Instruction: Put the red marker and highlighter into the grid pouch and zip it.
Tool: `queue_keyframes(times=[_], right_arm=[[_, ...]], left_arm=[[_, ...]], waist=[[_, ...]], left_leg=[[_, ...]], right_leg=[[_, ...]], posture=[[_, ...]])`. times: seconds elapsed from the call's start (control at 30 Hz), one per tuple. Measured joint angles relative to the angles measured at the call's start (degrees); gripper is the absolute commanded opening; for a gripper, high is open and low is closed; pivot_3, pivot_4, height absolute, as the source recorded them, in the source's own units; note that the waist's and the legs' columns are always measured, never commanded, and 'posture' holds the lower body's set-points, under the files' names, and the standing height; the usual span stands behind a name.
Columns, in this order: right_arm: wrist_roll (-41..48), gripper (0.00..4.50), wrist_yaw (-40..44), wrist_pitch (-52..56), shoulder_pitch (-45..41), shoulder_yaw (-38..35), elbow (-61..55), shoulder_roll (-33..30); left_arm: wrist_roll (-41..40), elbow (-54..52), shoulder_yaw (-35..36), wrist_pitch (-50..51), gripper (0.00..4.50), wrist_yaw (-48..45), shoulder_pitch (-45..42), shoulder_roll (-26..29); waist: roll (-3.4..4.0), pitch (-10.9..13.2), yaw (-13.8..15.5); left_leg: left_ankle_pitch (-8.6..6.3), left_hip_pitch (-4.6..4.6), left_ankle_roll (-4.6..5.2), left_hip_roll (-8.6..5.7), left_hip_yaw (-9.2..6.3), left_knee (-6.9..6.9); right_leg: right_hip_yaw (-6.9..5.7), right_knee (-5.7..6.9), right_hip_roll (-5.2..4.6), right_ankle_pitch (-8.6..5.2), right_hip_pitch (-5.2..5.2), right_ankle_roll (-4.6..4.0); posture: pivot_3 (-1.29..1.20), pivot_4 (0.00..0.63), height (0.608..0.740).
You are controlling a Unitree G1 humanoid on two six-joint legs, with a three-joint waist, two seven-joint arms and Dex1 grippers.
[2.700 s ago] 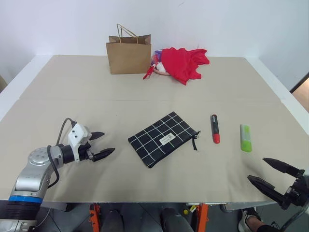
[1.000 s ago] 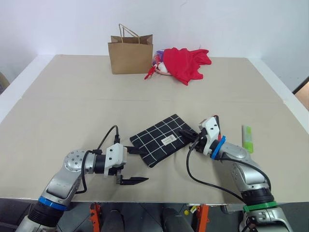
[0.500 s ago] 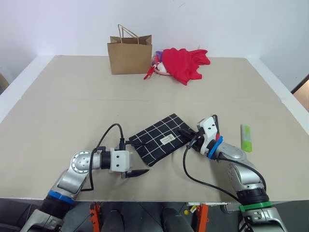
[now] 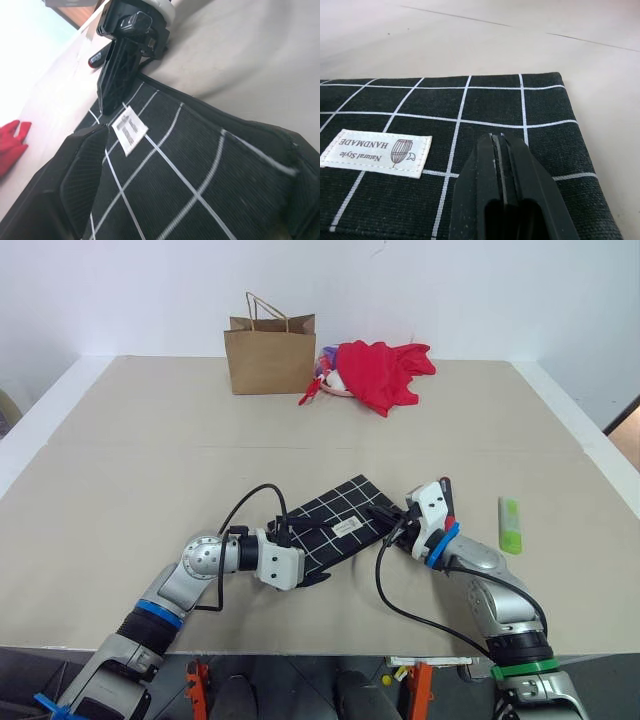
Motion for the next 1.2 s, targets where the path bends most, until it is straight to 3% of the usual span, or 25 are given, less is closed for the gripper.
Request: queue_keyframes(times=[0.07,0.1,0.2,0.33,0.47,0.87,1.0,1.03,1.07,1.1,1.2], right_arm=[[-0.01,0.09,-0.01,0.06,0.00,0.00,-0.05,0.00],[-0.03,0.02,-0.01,0.10,0.00,0.00,-0.07,0.00],[-0.03,0.00,-0.59,0.34,0.20,-0.09,-0.49,0.23],[-0.02,0.00,-0.84,0.54,0.80,-0.08,-1.28,0.47],[-0.03,0.00,-0.98,0.58,1.33,-0.24,-1.56,0.49],[-0.44,0.00,-0.73,0.05,2.00,-0.24,-3.98,-0.25],[1.29,1.31,-0.19,0.24,3.34,-2.56,-9.45,-1.79],[4.57,1.97,0.74,0.71,6.27,-6.73,-15.78,-3.83],[5.14,2.40,0.86,0.81,6.71,-7.65,-16.88,-4.24],[6.83,2.40,1.96,1.05,9.24,-9.63,-19.65,-5.34],[9.79,3.79,7.88,-2.23,22.17,-14.60,-25.68,-8.04]], left_arm=[[0.03,0.14,-0.17,-0.12,4.50,0.42,0.00,0.01],[0.03,0.22,-0.21,-0.17,4.24,0.53,-0.02,0.01],[2.85,1.63,-1.34,-0.02,3.14,2.40,-1.92,0.00],[7.12,3.36,-2.01,0.20,2.06,4.80,-4.14,0.10],[9.48,4.63,-2.31,0.56,0.20,6.74,-6.89,0.25],[6.19,11.95,-2.00,-3.25,0.08,6.46,-10.24,1.53],[0.66,15.02,0.19,-2.01,0.00,4.15,-10.60,1.36],[-6.63,15.29,2.57,0.89,0.00,0.27,-10.64,0.50],[-8.14,15.24,3.21,1.56,0.00,-0.52,-10.65,0.55],[-11.17,14.33,3.73,3.44,0.00,-2.72,-10.64,0.31],[-19.51,10.65,5.83,9.72,0.00,-9.32,-9.50,0.96]], waist=[[0.00,0.00,0.00],[0.00,0.00,0.00],[0.00,0.00,0.02],[0.00,0.00,-0.02],[0.05,-0.03,-0.03],[0.16,-0.05,-0.15],[0.19,-0.02,-0.16],[0.17,-0.01,0.02],[0.17,-0.01,0.05],[0.19,-0.02,0.14],[0.18,-0.02,0.66]], left_leg=[[0.00,0.00,0.00,0.00,0.00,0.00],[0.00,0.00,0.00,0.00,-0.01,0.00],[0.07,0.00,0.10,-0.02,-0.02,0.00],[0.13,0.00,0.15,-0.02,-0.02,0.00],[0.13,0.00,0.16,-0.02,-0.02,0.00],[0.20,0.02,0.25,-0.02,-0.02,-0.01],[0.21,-0.09,0.24,-0.02,-0.03,-0.08],[0.19,-0.21,0.22,-0.05,-0.05,-0.19],[0.18,-0.25,0.20,-0.04,-0.12,-0.22],[0.15,-0.35,0.21,-0.07,-0.15,-0.23],[0.03,-0.50,0.37,-0.03,-0.19,-0.29]], right_leg=[[0.00,0.00,0.00,0.01,0.00,0.01],[0.00,0.00,0.00,0.01,0.00,0.02],[0.00,0.00,0.00,0.05,0.00,0.02],[0.01,0.00,0.00,0.03,0.00,-0.14],[0.01,0.00,0.00,0.04,0.00,-0.13],[0.01,0.00,0.01,0.09,-0.06,-0.20],[0.01,0.00,0.01,0.07,-0.15,-0.15],[-0.01,-0.01,0.00,0.03,-0.22,0.08],[-0.07,-0.01,0.01,0.00,-0.23,0.07],[-0.11,0.00,0.00,-0.07,-0.27,0.03],[-0.48,0.02,0.00,-0.35,-0.18,-0.44]], posture=[[0.00,0.150,0.740],[0.00,0.150,0.740],[0.00,0.150,0.740],[0.00,0.150,0.740],[0.00,0.150,0.740],[0.00,0.150,0.740],[0.00,0.150,0.740],[0.00,0.150,0.740],[0.00,0.150,0.740],[0.00,0.150,0.740],[0.00,0.150,0.740]])
